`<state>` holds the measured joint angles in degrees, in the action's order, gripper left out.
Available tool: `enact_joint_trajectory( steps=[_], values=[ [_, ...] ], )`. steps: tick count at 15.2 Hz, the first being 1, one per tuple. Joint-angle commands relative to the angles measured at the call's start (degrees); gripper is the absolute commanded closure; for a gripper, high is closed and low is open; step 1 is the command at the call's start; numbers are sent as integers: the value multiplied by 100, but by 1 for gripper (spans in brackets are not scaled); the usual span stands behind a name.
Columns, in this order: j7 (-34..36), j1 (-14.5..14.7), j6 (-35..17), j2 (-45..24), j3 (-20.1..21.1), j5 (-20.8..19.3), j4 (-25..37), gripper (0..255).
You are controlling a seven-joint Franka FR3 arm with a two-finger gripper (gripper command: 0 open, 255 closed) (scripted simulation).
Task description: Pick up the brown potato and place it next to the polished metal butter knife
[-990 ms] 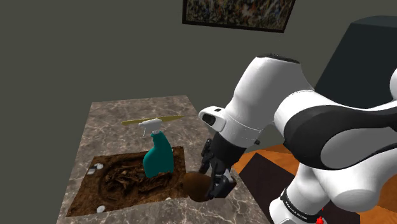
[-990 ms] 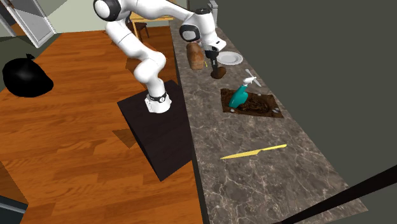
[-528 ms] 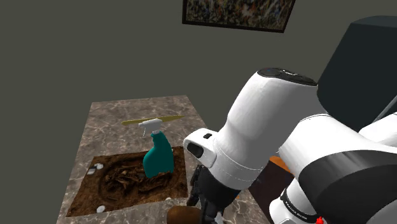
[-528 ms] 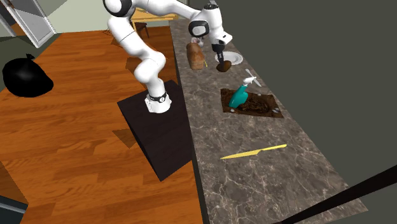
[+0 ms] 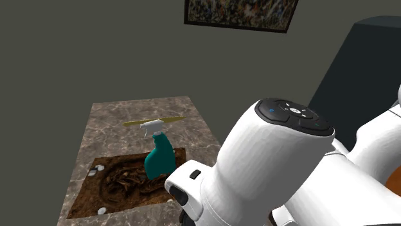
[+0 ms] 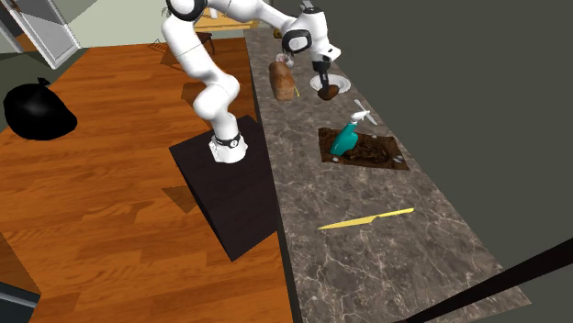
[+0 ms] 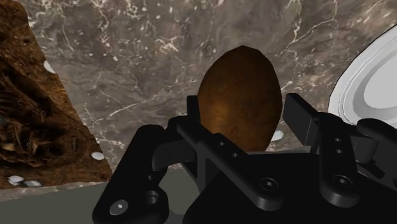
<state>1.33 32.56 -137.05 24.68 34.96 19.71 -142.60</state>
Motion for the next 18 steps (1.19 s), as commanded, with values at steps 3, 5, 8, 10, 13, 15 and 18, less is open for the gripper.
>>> enact_joint_trajectory(
  steps=[3, 5, 8, 10, 13, 15, 18],
  values=[
    [26, -31, -362, -200, 115, -11, -163, 255],
    [38, -47, -546, -300, 171, -19, -249, 255],
    [64, -78, -826, -465, 258, -43, -370, 255],
    [89, -106, -1017, -586, 320, -71, -444, 255],
    [140, -160, -1308, -783, 419, -133, -548, 255],
    [187, -206, -1506, -925, 490, -194, -611, 255],
    [282, -294, -1806, -1155, 605, -322, -696, 255]
  ],
)
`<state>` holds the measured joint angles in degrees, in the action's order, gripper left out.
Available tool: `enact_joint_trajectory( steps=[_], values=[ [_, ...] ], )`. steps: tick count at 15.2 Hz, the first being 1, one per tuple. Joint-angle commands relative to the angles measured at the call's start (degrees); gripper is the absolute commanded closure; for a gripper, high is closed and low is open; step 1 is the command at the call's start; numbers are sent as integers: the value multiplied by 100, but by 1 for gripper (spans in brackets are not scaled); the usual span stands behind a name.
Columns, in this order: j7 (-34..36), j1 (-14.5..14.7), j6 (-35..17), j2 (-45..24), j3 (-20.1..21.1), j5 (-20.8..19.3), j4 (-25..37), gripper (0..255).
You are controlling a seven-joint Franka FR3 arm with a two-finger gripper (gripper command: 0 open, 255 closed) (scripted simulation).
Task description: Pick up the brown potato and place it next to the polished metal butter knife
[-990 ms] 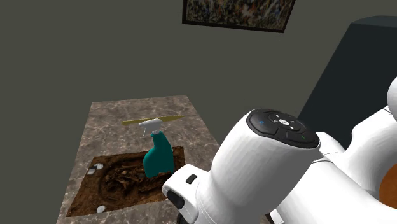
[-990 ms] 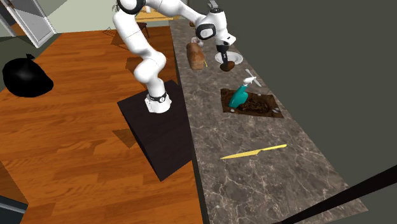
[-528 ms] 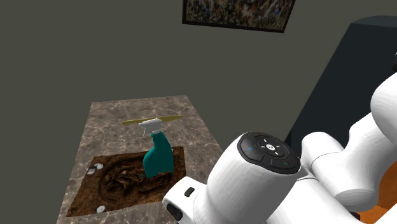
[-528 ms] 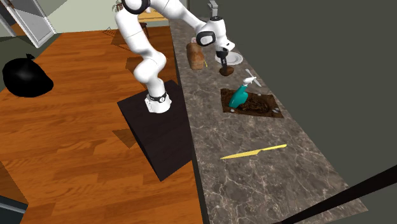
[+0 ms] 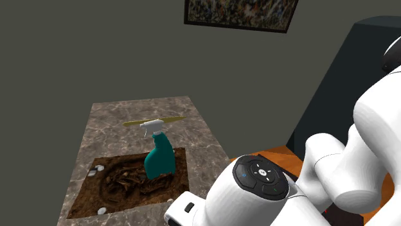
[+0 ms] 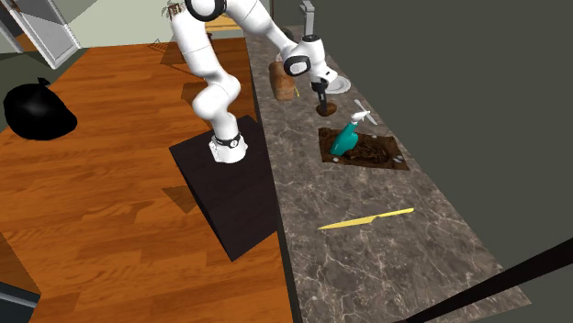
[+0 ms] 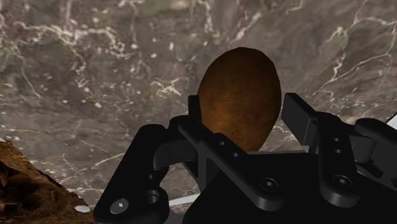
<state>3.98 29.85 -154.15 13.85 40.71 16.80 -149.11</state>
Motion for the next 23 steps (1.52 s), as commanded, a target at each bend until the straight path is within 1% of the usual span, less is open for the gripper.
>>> enact_joint_trajectory(
  steps=[1, 3, 10, 11, 15, 16, 18, 20, 23],
  values=[
    [58, -57, -198, -154, 71, -87, -72, 255],
    [130, -118, -352, -281, 136, -187, -109, 255],
    [127, -122, -352, -281, 141, -183, -109, 255],
    [136, -117, -337, -271, 145, -180, -101, 0],
    [91, -90, -316, -231, 116, -130, -119, 0],
    [127, -122, -352, -280, 141, -183, -109, 0],
    [-162, 132, 151, 249, -111, 226, -104, 0],
    [-307, 296, 601, 680, -315, 424, -75, 0],
    [-302, 305, 600, 678, -325, 416, -76, 0]
  ],
)
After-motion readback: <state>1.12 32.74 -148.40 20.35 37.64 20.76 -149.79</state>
